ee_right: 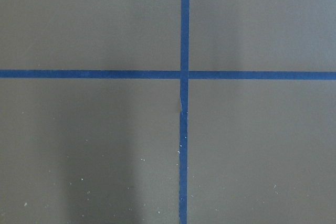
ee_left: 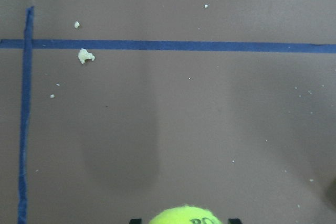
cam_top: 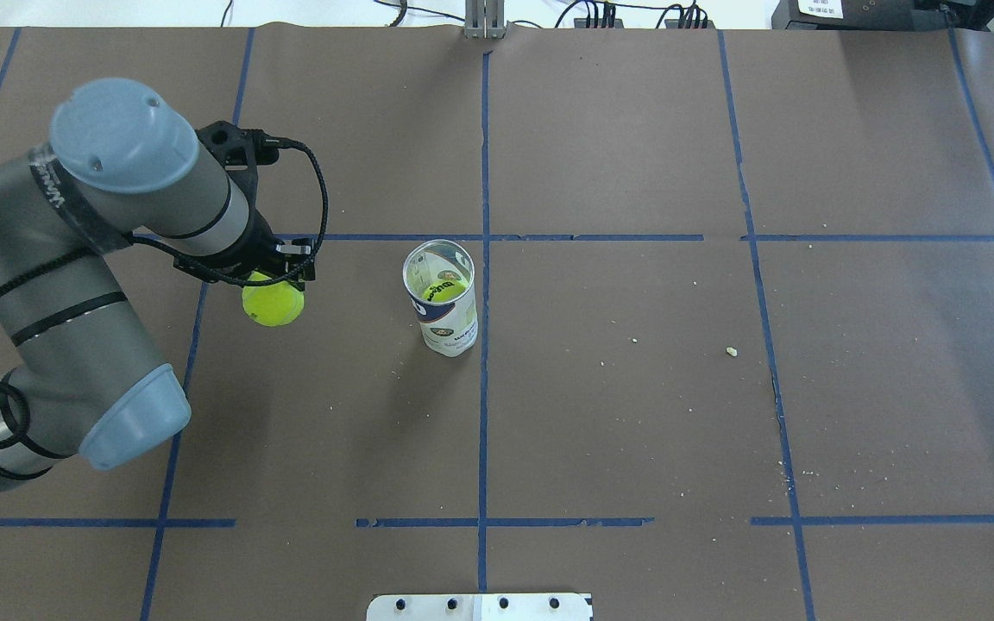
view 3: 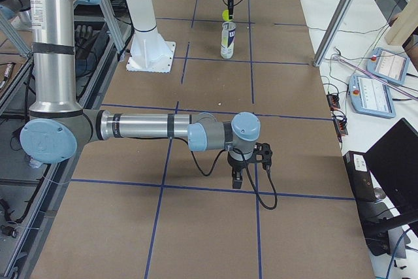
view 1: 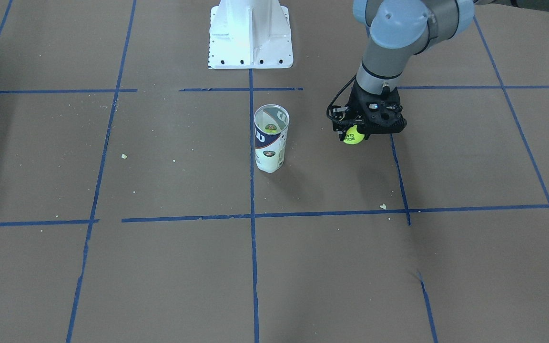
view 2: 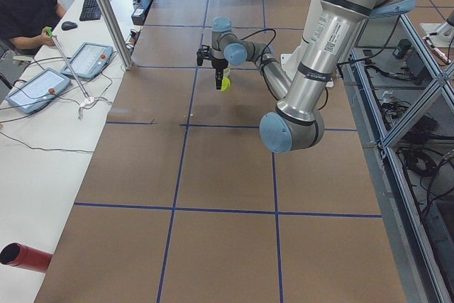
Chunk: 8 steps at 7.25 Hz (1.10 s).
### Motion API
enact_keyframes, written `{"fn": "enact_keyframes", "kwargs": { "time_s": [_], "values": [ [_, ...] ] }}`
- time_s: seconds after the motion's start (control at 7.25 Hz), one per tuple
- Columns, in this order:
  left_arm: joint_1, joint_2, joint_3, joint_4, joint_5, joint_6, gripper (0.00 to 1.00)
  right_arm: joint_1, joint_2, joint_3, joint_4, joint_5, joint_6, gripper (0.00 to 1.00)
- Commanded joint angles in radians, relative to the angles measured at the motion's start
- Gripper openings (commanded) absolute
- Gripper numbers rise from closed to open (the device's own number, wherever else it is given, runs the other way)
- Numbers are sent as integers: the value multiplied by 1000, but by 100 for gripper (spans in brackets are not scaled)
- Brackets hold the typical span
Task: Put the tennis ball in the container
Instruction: 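Lift the ball with the left gripper and carry it over the clear container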
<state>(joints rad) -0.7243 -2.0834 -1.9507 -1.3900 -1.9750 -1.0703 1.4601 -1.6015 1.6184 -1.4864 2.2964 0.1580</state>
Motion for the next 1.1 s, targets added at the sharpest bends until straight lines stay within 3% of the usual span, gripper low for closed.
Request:
{"fn": "enact_keyframes", "kwargs": {
  "time_s": [0.0,0.28,0.55,0.97],
  "values": [
    [-59,-180,-85,280,-45,10,0,0,0,0,0,0,0,100],
    [-58,-297,-61,319,-149,-17,0,0,0,0,0,0,0,100],
    [-44,-377,74,255,-154,-115,0,0,0,0,0,0,0,100],
    [-27,-380,174,134,-150,-115,0,0,0,0,0,0,0,100]
  ]
}}
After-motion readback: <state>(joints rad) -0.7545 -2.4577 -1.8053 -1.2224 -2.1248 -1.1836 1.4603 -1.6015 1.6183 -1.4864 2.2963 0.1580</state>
